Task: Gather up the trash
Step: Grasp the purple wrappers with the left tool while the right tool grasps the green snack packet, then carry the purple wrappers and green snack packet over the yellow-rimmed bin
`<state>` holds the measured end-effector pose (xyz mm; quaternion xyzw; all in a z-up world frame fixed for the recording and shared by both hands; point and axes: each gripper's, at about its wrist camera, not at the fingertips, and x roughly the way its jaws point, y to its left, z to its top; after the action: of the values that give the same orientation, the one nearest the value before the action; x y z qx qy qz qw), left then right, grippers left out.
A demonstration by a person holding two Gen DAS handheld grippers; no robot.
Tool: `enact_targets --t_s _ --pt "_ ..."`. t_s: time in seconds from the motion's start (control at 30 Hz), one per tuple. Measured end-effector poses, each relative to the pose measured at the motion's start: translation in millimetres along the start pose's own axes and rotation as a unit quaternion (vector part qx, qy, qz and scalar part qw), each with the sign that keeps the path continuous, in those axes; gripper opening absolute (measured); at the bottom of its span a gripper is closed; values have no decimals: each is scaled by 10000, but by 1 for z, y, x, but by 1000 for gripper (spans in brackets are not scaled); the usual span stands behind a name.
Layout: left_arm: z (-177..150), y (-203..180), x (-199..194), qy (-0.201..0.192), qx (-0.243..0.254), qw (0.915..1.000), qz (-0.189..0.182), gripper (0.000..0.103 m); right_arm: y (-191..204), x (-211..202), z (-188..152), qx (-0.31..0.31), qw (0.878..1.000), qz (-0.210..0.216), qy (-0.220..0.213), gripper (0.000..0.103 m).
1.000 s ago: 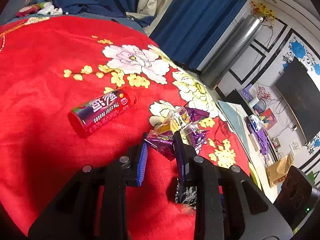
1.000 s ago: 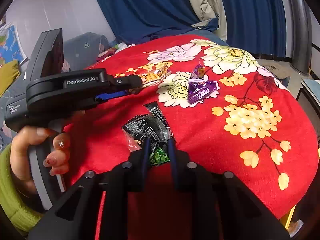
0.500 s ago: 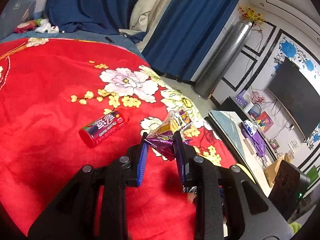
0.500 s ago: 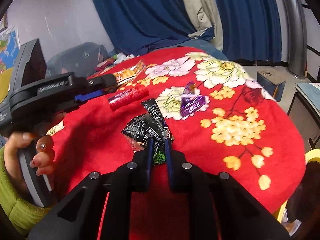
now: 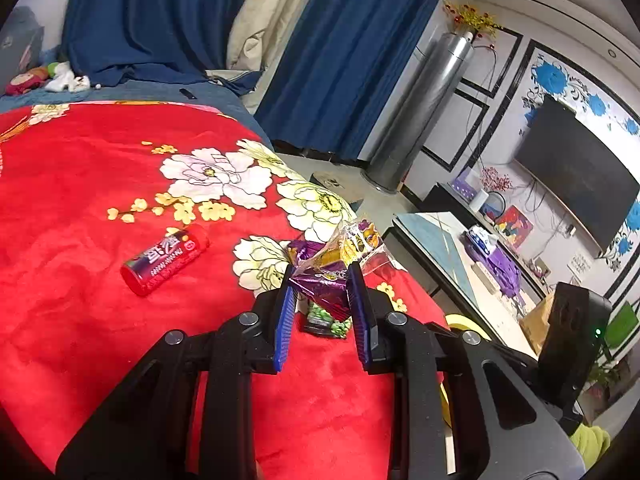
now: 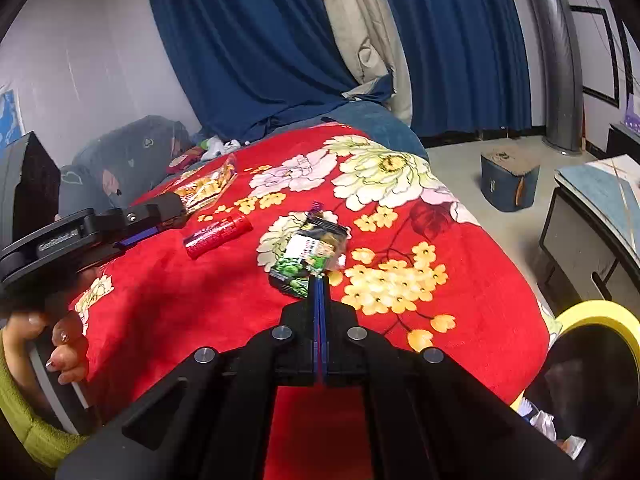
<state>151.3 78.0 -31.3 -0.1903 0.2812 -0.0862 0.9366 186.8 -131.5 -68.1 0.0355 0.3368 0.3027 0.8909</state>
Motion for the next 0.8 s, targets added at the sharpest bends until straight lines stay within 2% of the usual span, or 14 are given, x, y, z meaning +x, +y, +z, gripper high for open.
enact_targets --t_s 0.07,0.13,0.2,0.23,0.3,0.33,0.5,0.6,0.63,0.67,0.7,0.8 --pt "-1 -2 1 8 9 10000 -26 19 -7 3 0 216 9998 47 35 1" --pt "-1 -5 0 -5 27 10000 -50 19 -17 10 1 570 9979 273 112 1" --pt "0 -6 -1 -20 36 10000 -86 19 -20 19 5 615 9975 278 194 6" --pt "0 -7 -2 -33 33 9999 -112 19 -19 23 7 573 9979 234 215 22" --pt "1 -9 -3 -56 40 9998 -174 19 -21 33 10 674 9972 256 216 46" --pt "2 -11 -5 -77 54 9998 -191 19 -23 38 11 754 9964 313 241 47" --pt "8 -21 -11 -199 81 9993 -316 19 -23 71 17 717 9953 436 477 47" --pt "10 -28 -12 -238 141 9989 -367 19 -31 86 18 989 9919 567 555 46" --pt "10 -29 -12 -240 156 9989 -378 19 -33 90 18 1074 9905 636 585 36" --pt "11 -32 -12 -239 175 9988 -388 19 -36 94 17 1162 9885 724 648 11" --pt "11 -34 -12 -242 192 9987 -406 19 -37 95 17 1185 9875 777 685 7" --pt "10 -43 -11 -234 250 9984 -457 19 -38 81 16 1133 9885 848 529 4"
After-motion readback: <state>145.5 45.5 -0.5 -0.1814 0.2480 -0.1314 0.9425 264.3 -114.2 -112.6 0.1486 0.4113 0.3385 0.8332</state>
